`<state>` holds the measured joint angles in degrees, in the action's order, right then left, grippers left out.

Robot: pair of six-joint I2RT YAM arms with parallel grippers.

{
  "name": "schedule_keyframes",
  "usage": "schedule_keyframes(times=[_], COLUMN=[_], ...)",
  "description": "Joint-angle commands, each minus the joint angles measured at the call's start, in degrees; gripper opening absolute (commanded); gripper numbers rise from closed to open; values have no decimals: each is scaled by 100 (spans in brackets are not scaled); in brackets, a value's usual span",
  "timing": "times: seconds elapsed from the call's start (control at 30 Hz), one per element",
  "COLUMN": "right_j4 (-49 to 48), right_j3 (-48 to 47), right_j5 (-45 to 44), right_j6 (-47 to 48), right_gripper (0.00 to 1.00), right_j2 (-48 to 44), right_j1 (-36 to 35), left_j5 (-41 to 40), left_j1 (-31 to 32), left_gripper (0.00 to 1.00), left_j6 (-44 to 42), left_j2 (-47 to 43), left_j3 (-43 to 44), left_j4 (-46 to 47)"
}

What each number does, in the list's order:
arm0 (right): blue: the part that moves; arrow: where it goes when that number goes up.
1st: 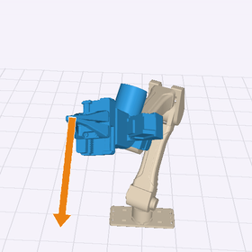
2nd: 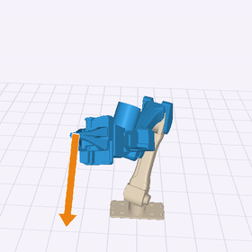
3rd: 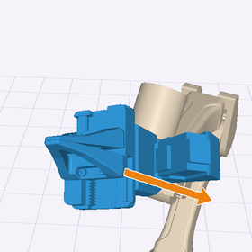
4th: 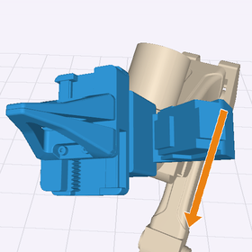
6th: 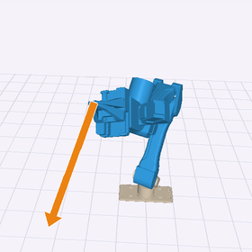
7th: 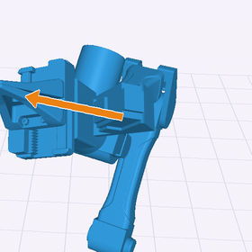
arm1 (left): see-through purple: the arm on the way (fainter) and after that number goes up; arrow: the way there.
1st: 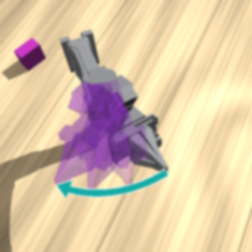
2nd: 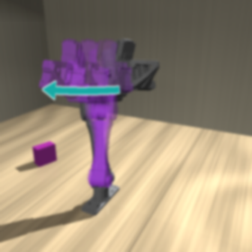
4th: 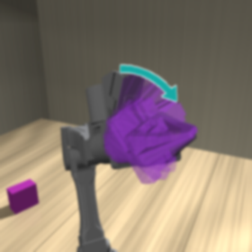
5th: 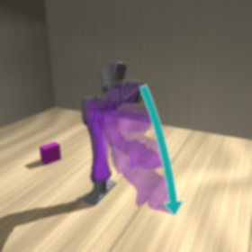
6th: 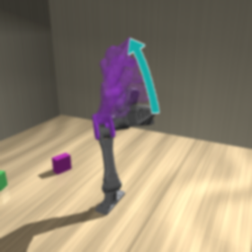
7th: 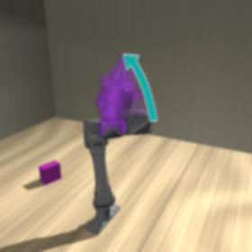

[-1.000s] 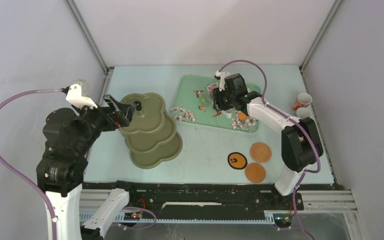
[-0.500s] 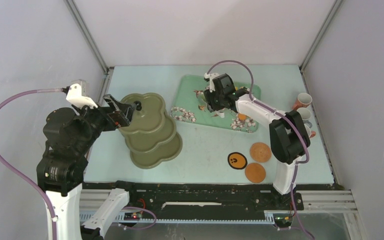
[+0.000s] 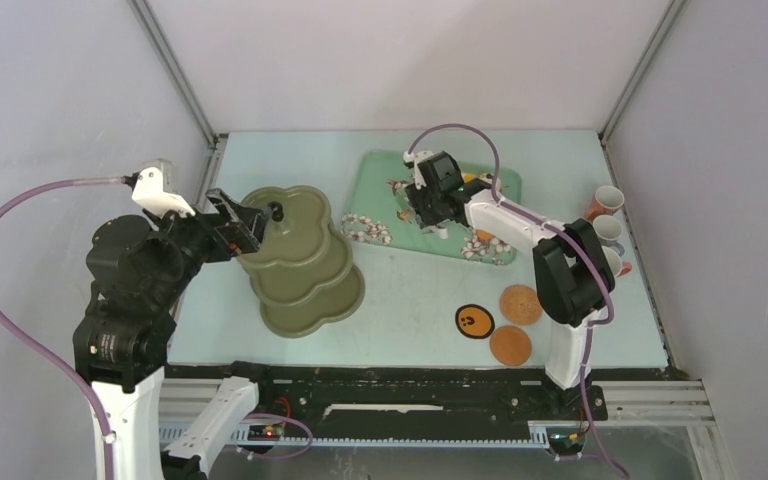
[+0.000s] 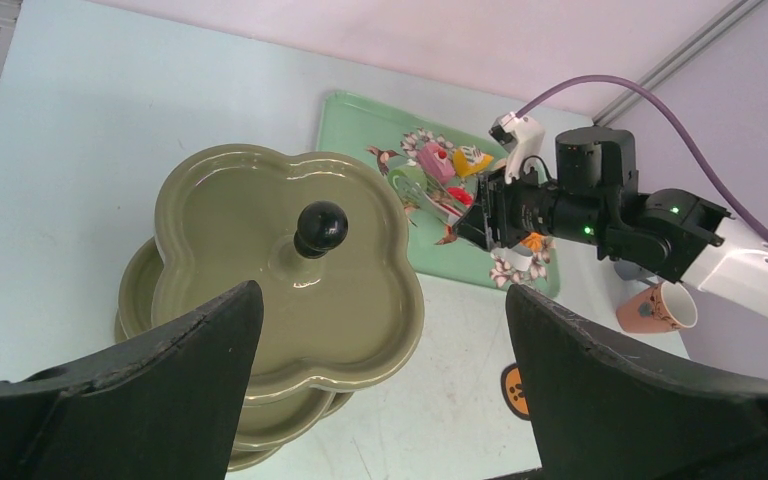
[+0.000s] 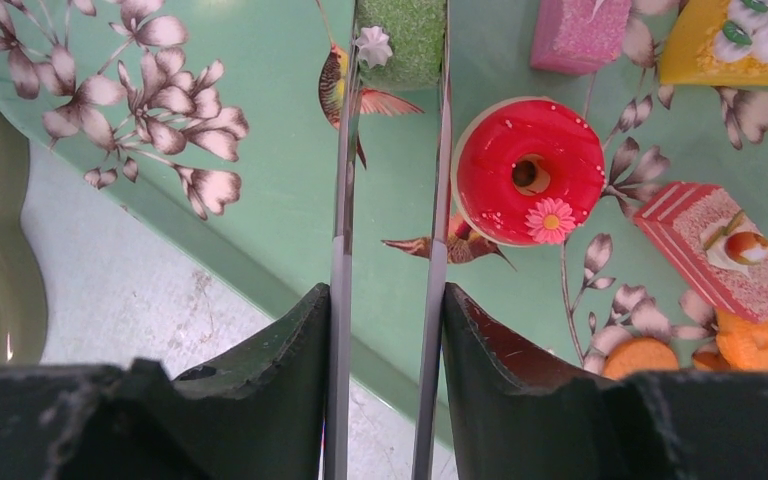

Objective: Serve the afternoon tea

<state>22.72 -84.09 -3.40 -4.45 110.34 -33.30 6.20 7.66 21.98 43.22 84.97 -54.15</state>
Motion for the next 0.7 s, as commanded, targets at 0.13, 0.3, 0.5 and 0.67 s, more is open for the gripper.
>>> schedule_keyframes(times=[0.13, 0.3, 0.5, 0.67], right_j4=[-124, -184, -460, -883], right_j3=[441, 1408, 2274, 2467], right_j5=[660, 1153, 1497, 1490], right_j6=[301, 322, 208, -38], right_gripper=[0, 0, 0, 0], right_j2=[-1277, -2200, -2894, -2747], right_j1=[27, -219, -1025, -1710], left_j5=[11, 9, 27, 109], left_j1=[25, 25, 29, 25], left_gripper=[98, 98, 98, 98], left_j6=[-44, -27, 6, 51], left_j2=[-35, -73, -90, -77], left_j3=[99, 19, -54, -69], left_j4=[148, 183, 215, 248])
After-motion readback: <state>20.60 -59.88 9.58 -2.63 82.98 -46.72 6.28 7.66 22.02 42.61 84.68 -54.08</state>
